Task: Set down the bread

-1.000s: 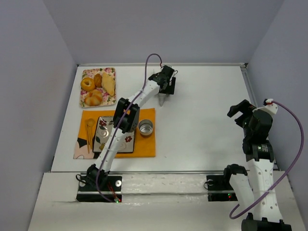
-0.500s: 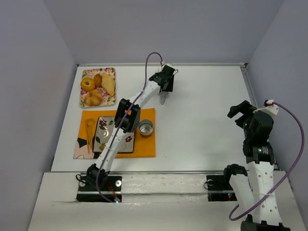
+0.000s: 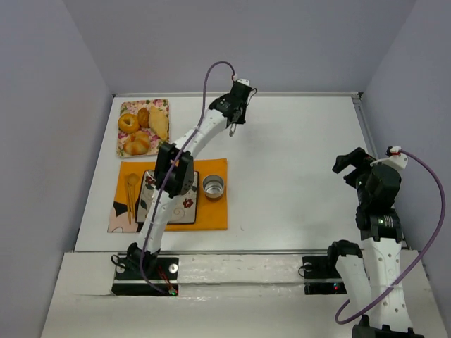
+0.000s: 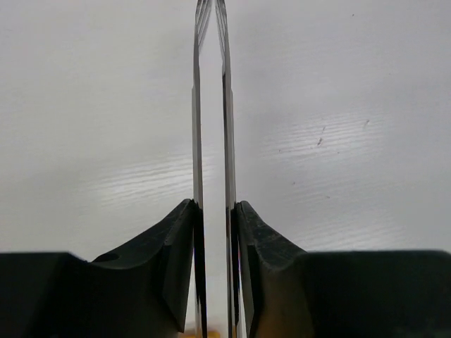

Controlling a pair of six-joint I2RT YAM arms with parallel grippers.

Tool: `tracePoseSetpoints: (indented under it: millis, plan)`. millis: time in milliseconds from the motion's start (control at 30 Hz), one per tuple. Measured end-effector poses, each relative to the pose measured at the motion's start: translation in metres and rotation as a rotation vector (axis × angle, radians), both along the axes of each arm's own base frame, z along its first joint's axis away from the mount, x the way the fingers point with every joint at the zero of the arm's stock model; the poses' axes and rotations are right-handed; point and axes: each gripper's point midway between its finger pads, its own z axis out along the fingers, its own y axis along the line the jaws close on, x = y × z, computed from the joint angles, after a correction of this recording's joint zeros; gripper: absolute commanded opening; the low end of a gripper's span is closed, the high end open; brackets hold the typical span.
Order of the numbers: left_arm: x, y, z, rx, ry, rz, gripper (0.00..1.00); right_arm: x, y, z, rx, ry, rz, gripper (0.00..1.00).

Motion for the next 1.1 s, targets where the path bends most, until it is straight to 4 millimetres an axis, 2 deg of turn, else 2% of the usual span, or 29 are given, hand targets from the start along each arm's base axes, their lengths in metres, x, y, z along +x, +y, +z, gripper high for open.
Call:
tracePoseSetpoints:
  millis: [67, 100, 133, 200, 300, 333, 433, 500, 600, 667, 733, 767, 833, 933, 1100]
  plan:
    - [-0.011, 0.011, 0.037, -0.009, -0.036, 0.007, 0.35, 0.0, 0.001, 0.0, 0.0, 0.0, 0.004, 1.0]
    - [-0.018, 0.018, 0.065, -0.024, -0.074, 0.019, 0.35, 0.0, 0.001, 0.0, 0.0, 0.001, 0.004, 1.0]
    - [-0.023, 0.023, 0.079, -0.031, -0.09, 0.023, 0.35, 0.0, 0.001, 0.0, -0.001, 0.0, 0.005, 1.0]
    - [-0.044, 0.041, 0.124, -0.074, -0.156, 0.053, 0.36, 0.0, 0.001, 0.0, -0.002, -0.002, 0.007, 1.0]
    - [-0.074, 0.067, 0.153, -0.115, -0.196, 0.099, 0.37, -0.001, 0.002, 0.001, -0.001, -0.004, 0.011, 1.0]
    - [-0.09, 0.079, 0.157, -0.129, -0.198, 0.119, 0.37, -0.001, 0.002, 0.001, -0.001, -0.004, 0.012, 1.0]
    - [-0.119, 0.107, 0.146, -0.15, -0.174, 0.184, 0.39, -0.001, 0.002, 0.001, -0.002, -0.003, 0.012, 1.0]
    - [-0.138, 0.125, 0.129, -0.156, -0.14, 0.224, 0.4, 0.0, 0.002, 0.001, -0.004, -0.003, 0.013, 1.0]
    - [-0.172, 0.163, 0.093, -0.146, -0.061, 0.314, 0.43, 0.0, 0.002, 0.0, -0.003, 0.003, 0.013, 1.0]
    - [-0.186, 0.182, 0.081, -0.142, -0.038, 0.366, 0.51, 0.001, 0.002, -0.002, -0.001, 0.011, 0.016, 1.0]
    - [-0.197, 0.2, 0.076, -0.146, -0.036, 0.428, 0.51, 0.002, 0.003, -0.005, 0.002, 0.019, 0.021, 1.0]
    - [-0.201, 0.206, 0.076, -0.155, -0.039, 0.451, 0.47, 0.003, 0.004, -0.006, 0.004, 0.024, 0.027, 1.0]
    - [-0.204, 0.217, 0.079, -0.186, -0.054, 0.48, 0.46, 0.004, 0.005, -0.007, 0.007, 0.03, 0.033, 1.0]
    - [-0.195, 0.23, 0.079, -0.239, -0.056, 0.511, 0.46, 0.006, 0.007, -0.01, 0.011, 0.041, 0.044, 1.0]
    - [-0.177, 0.255, 0.053, -0.226, -0.006, 0.587, 0.53, 0.006, 0.008, -0.011, 0.013, 0.045, 0.048, 1.0]
